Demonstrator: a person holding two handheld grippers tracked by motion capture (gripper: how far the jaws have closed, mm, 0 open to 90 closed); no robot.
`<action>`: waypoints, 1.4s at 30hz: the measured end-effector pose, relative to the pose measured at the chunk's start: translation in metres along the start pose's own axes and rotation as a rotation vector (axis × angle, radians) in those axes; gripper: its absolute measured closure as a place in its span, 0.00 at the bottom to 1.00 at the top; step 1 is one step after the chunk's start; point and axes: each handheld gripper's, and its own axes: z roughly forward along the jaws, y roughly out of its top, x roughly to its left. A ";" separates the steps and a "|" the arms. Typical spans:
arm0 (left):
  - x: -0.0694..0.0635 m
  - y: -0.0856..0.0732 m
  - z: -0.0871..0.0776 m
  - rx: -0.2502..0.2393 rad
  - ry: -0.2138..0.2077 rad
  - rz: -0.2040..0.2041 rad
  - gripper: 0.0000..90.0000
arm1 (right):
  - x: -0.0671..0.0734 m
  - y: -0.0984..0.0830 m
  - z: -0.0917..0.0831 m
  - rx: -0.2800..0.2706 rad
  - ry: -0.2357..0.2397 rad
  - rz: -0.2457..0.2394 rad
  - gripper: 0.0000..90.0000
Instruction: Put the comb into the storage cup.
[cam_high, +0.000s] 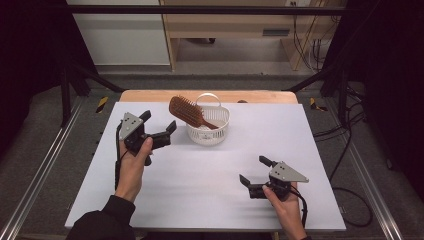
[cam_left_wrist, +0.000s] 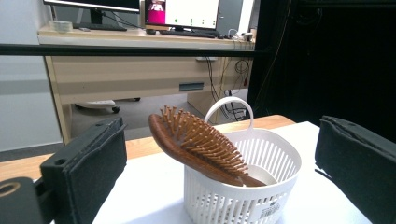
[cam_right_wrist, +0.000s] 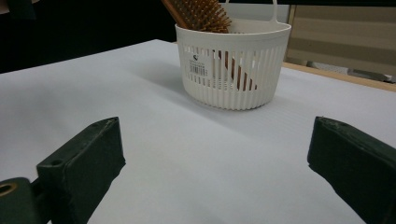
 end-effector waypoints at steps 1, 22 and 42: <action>0.001 0.000 -0.001 -0.003 0.005 -0.004 0.03 | 0.000 0.000 -0.001 0.001 0.006 0.001 0.06; 0.011 0.014 -0.055 -0.043 0.027 0.044 0.03 | -0.002 0.002 -0.002 -0.026 0.021 0.036 0.04; 0.043 0.017 -0.098 -0.094 0.052 0.047 0.03 | -0.001 0.001 -0.001 -0.007 -0.004 0.006 0.04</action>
